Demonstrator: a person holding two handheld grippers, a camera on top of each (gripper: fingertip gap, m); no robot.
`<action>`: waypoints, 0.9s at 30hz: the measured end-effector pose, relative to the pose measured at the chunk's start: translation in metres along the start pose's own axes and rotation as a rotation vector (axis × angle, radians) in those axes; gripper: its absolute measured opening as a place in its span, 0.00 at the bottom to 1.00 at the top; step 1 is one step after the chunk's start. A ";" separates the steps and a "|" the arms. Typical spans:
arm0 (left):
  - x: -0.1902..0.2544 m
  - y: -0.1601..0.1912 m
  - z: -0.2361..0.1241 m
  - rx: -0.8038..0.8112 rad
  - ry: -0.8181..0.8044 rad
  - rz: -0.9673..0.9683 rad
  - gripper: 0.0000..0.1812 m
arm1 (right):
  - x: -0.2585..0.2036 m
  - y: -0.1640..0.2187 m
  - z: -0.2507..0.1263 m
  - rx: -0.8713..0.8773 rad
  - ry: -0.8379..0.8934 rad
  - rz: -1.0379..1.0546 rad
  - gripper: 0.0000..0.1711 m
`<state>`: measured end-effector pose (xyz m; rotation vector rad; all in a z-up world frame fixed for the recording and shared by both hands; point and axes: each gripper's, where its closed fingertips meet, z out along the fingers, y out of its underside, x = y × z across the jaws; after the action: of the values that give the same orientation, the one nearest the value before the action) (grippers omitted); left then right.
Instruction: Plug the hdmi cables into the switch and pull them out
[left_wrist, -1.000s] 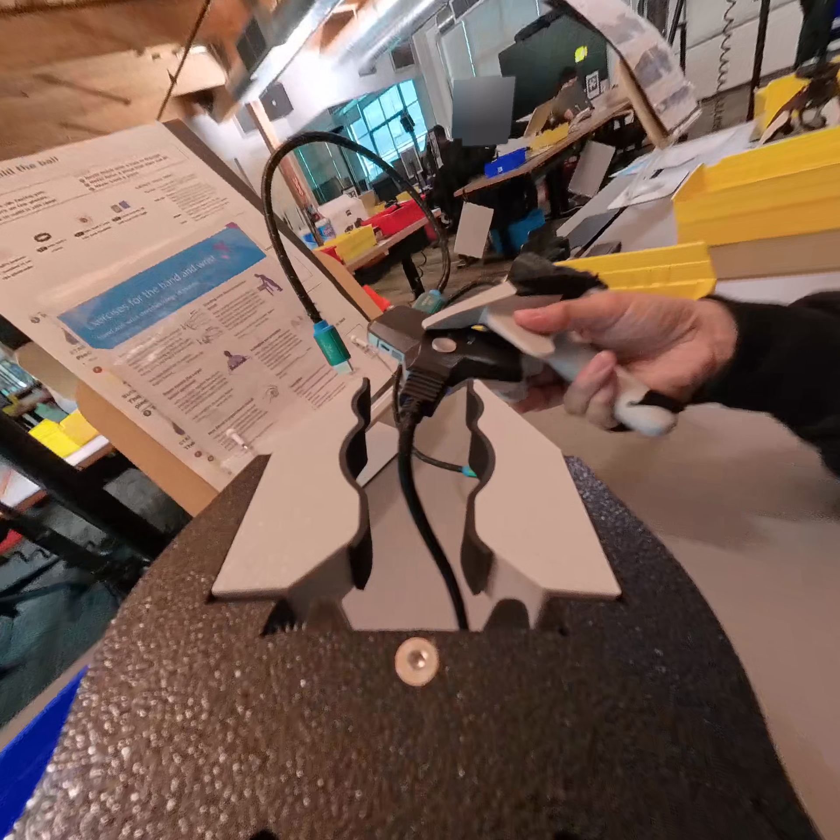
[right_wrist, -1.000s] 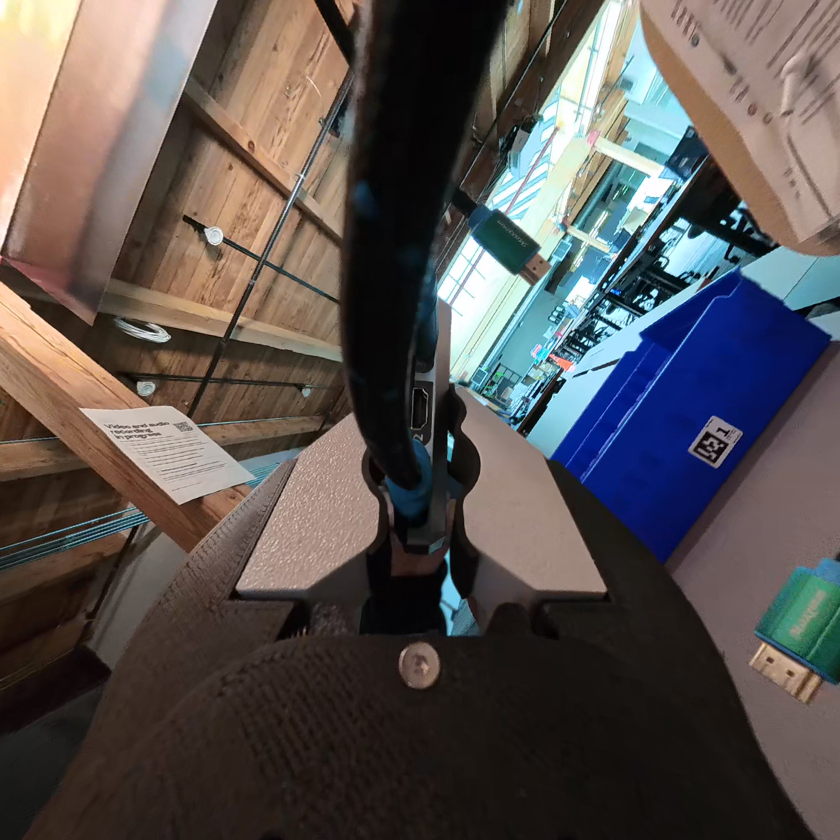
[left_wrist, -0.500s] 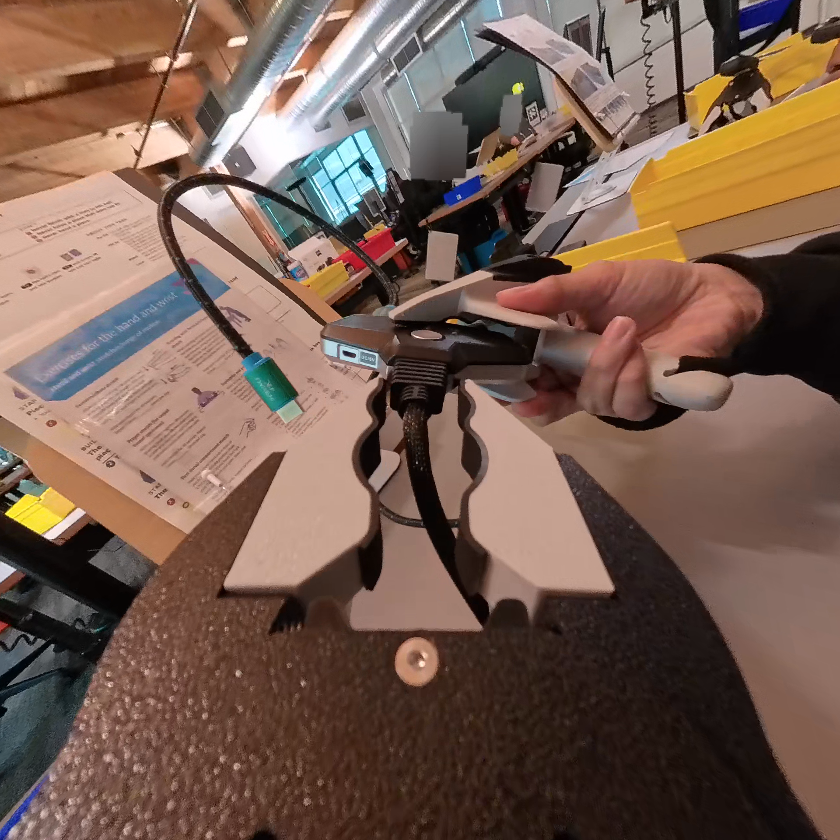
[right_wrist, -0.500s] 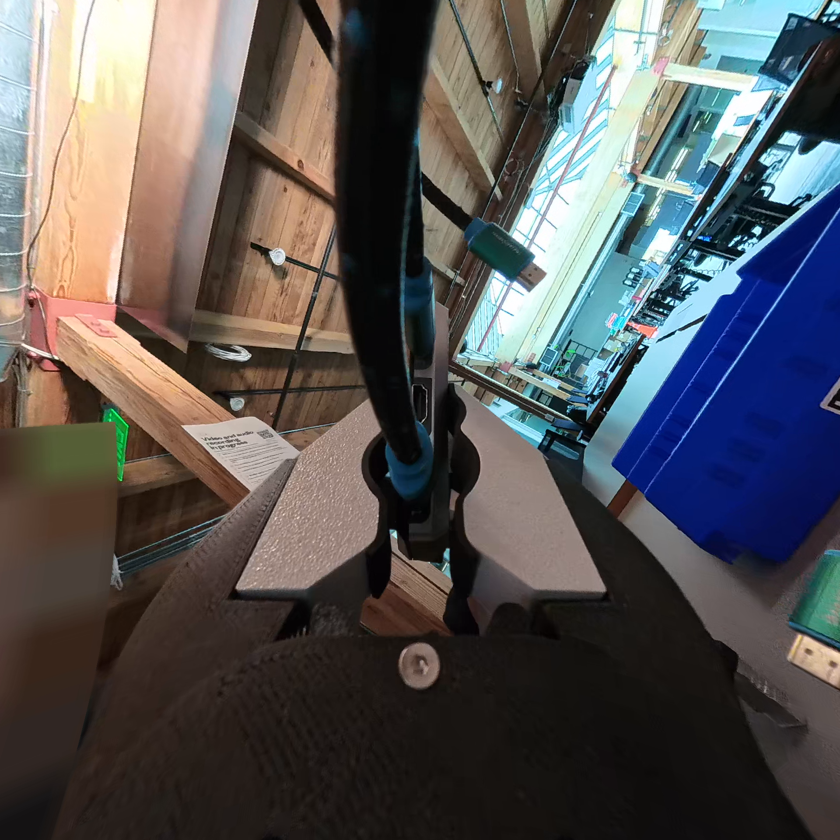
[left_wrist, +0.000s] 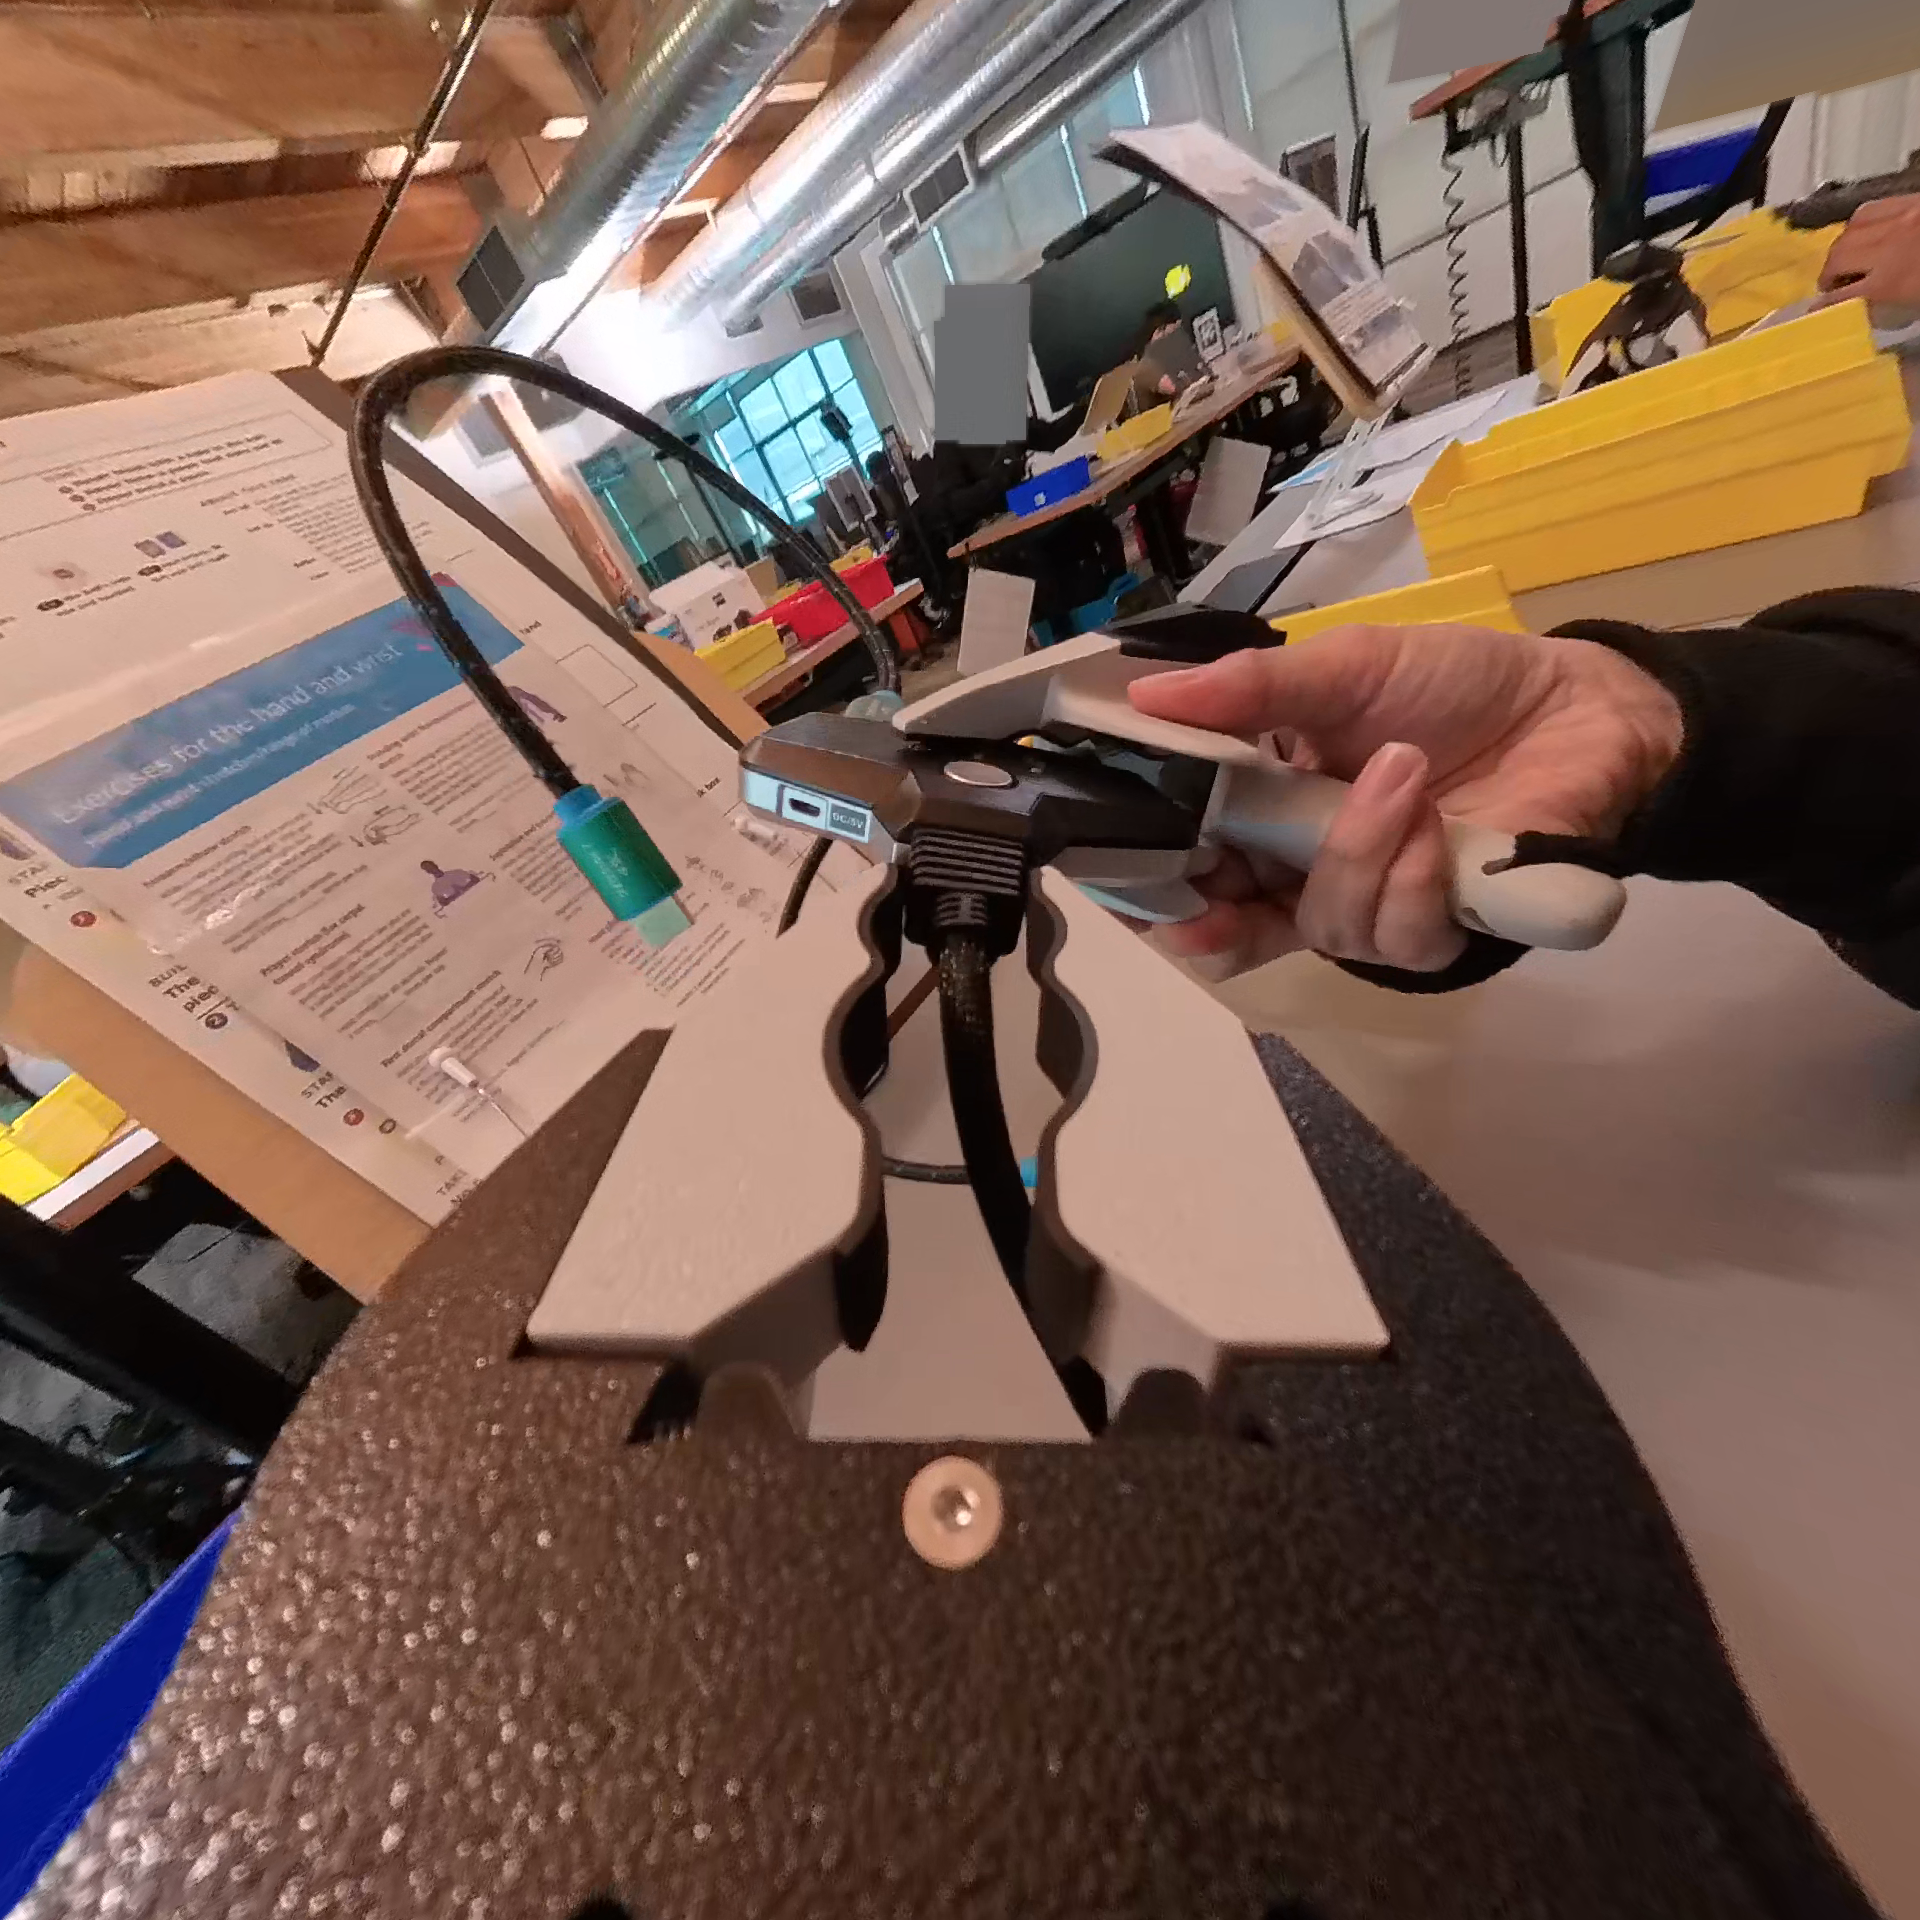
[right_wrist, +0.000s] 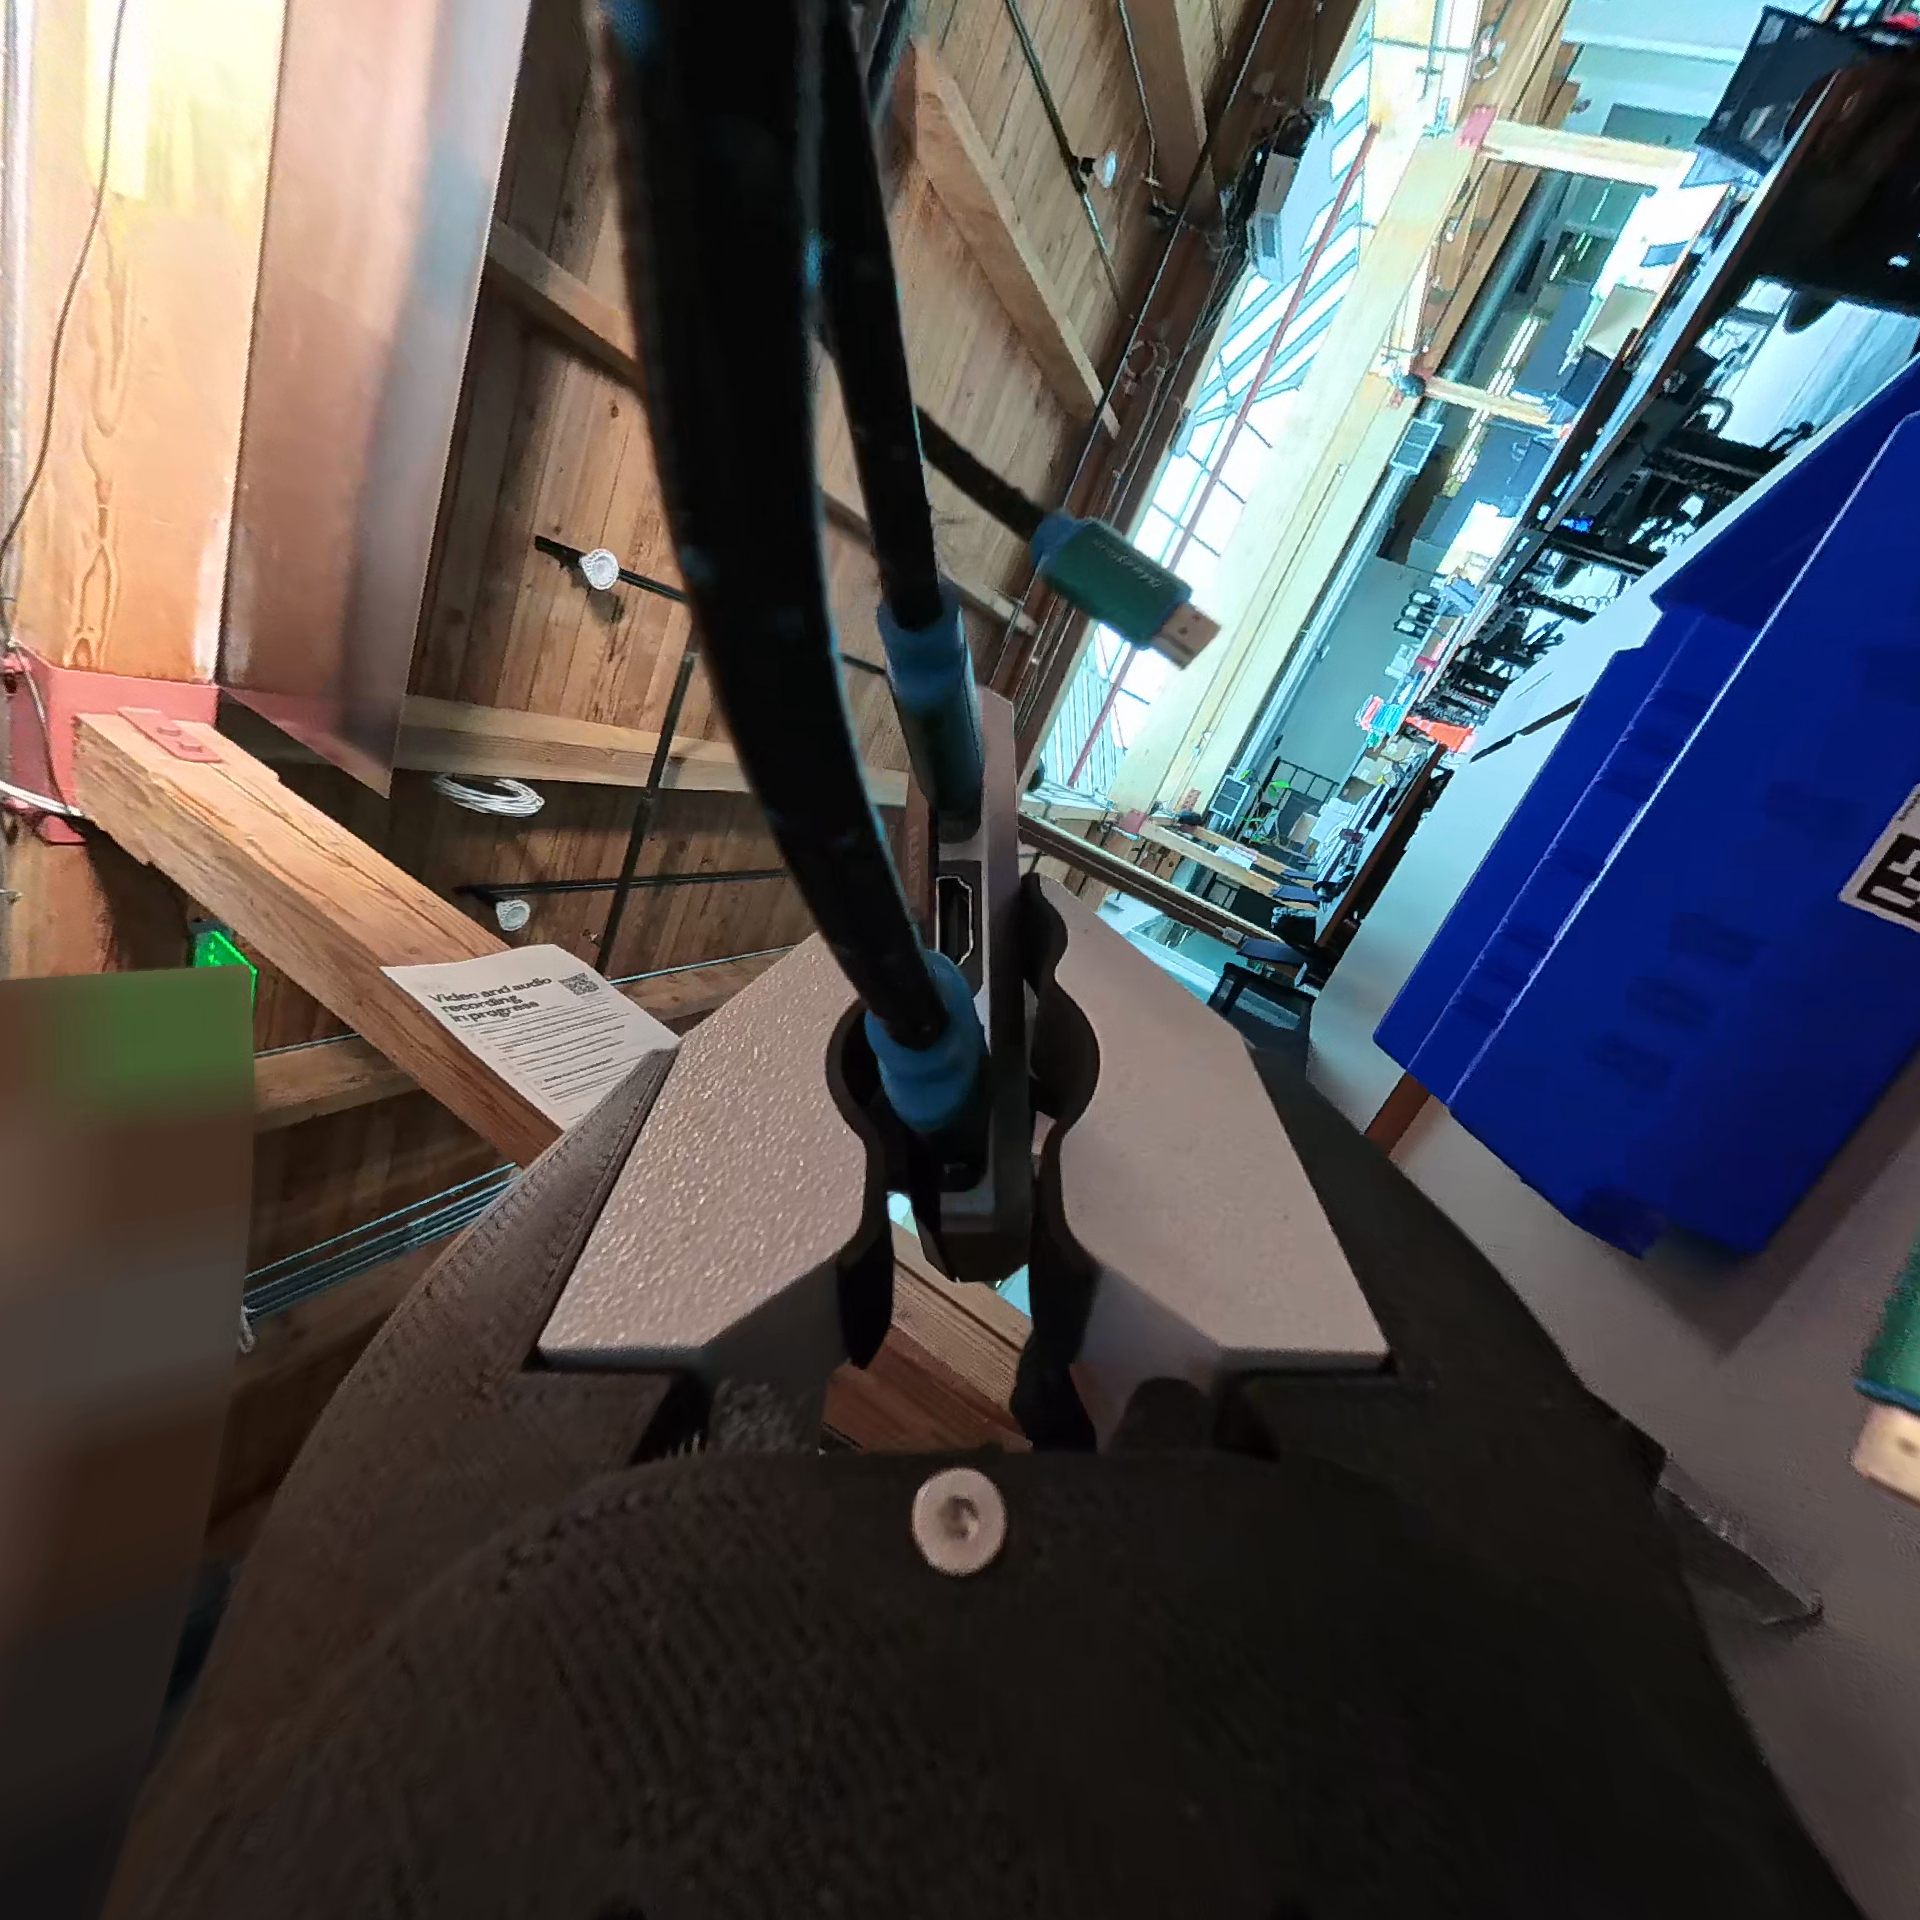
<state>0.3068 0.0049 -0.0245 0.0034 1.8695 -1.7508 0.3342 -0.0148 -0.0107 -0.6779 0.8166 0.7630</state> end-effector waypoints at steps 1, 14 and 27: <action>0.000 0.001 0.000 0.007 0.004 -0.003 0.11 | 0.001 0.000 0.000 0.000 0.005 0.004 0.12; 0.001 0.006 0.013 -0.017 -0.022 -0.044 0.11 | 0.003 -0.012 -0.009 0.017 0.048 -0.068 0.12; -0.032 0.010 -0.027 -0.020 0.004 -0.391 0.11 | 0.017 -0.020 -0.065 -0.466 0.450 -0.902 0.59</action>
<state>0.3270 0.0430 -0.0213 -0.3903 1.9894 -1.9831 0.3333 -0.0707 -0.0539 -1.5334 0.6275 -0.0485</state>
